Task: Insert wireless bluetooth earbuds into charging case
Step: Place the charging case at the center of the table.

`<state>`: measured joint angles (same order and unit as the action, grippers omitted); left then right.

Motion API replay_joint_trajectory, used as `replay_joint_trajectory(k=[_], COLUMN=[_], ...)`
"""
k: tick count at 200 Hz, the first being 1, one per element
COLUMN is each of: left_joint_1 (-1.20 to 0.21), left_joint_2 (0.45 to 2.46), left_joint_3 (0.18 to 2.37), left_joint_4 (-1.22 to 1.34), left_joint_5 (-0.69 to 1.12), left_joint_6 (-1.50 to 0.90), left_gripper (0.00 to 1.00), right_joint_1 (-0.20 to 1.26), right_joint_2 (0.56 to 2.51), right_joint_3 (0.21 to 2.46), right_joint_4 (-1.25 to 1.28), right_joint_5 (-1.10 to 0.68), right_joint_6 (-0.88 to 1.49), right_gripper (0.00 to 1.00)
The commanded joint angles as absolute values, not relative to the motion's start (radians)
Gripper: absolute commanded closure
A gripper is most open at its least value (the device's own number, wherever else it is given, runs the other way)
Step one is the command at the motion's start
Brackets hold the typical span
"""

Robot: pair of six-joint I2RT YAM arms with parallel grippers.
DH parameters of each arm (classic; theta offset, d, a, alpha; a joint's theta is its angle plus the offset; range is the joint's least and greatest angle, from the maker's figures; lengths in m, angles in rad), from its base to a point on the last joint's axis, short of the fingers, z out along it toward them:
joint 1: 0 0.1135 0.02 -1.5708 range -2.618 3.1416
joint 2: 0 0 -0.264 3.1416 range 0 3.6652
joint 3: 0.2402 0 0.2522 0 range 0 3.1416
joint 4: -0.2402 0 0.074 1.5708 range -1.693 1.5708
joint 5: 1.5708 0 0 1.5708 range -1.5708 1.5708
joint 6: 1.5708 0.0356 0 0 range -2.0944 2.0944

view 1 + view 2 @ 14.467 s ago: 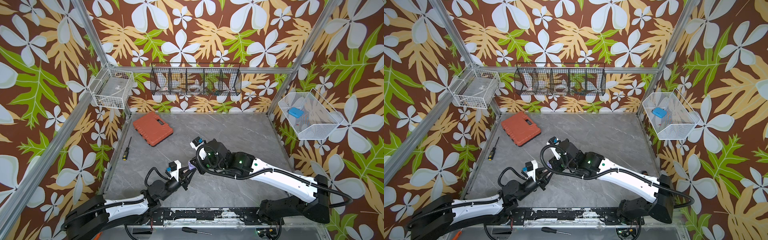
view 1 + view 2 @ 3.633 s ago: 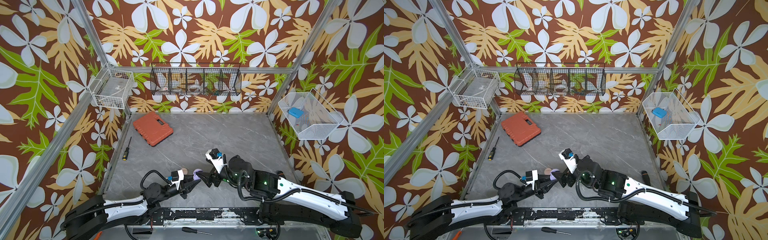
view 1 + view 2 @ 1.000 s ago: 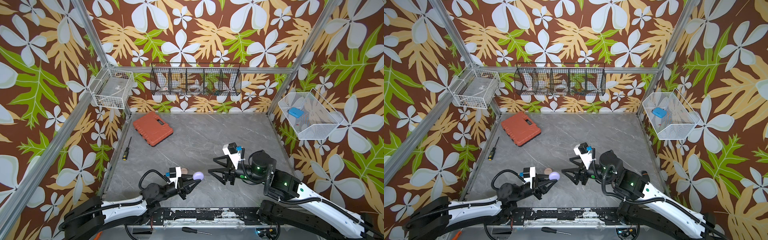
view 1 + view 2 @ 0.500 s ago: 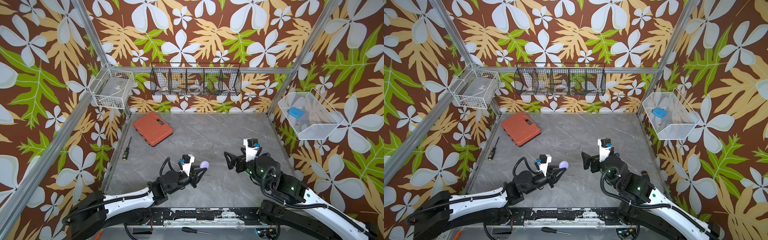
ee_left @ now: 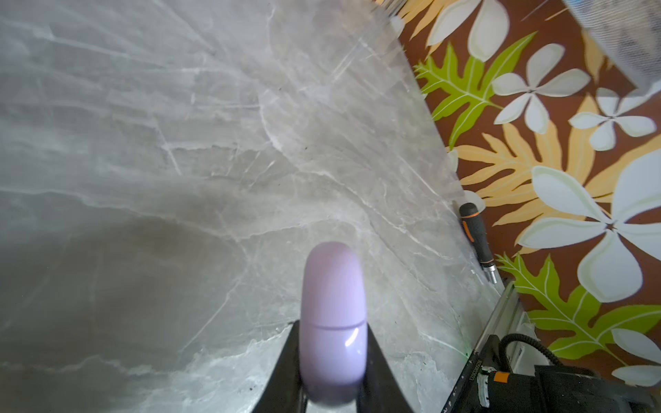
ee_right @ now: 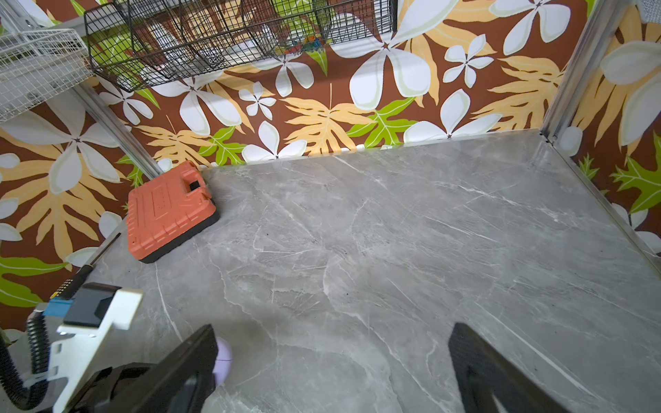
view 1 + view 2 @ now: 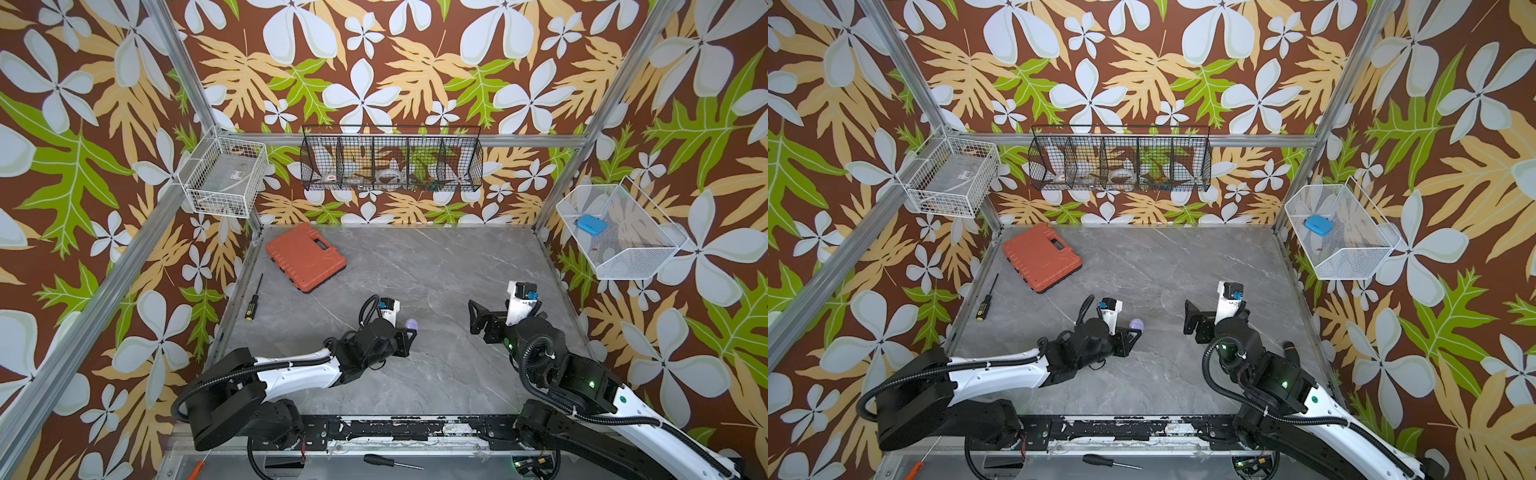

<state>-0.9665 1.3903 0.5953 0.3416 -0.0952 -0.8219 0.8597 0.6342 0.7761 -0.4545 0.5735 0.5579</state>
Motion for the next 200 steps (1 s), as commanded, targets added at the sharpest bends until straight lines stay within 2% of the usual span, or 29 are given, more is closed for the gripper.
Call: replay_joint_trajectory(k=[1,77,143,200], left_joint_1=[-0.938,-0.913,-0.907,-0.902], left_joint_2=[1.439,1.589,1.623,1.642], left_joint_3=[0.631,0.709,0.729,0.751], left_joint_4=[0.241,0.18,0.119,0.074], left_joint_5=[-0.054,0.068,0.035,0.035], left_joint_6=[-0.952,-1.071,-1.104,-1.108], left_gripper=[1.0,1.0,0.99,0.93], right_joint_1=[0.86,0.86,0.86,0.86], right_joint_2=[0.639,0.65,0.648,0.646], right_joint_3=[0.775,0.764,0.749,0.742], right_joint_4=[-0.459,-0.449,-0.443,-0.439], right_joint_5=[0.588,0.563,0.54,0.532], right_joint_6=[0.575,0.572,0.578,0.584], right_gripper=[0.0,0.0,0.0,0.0])
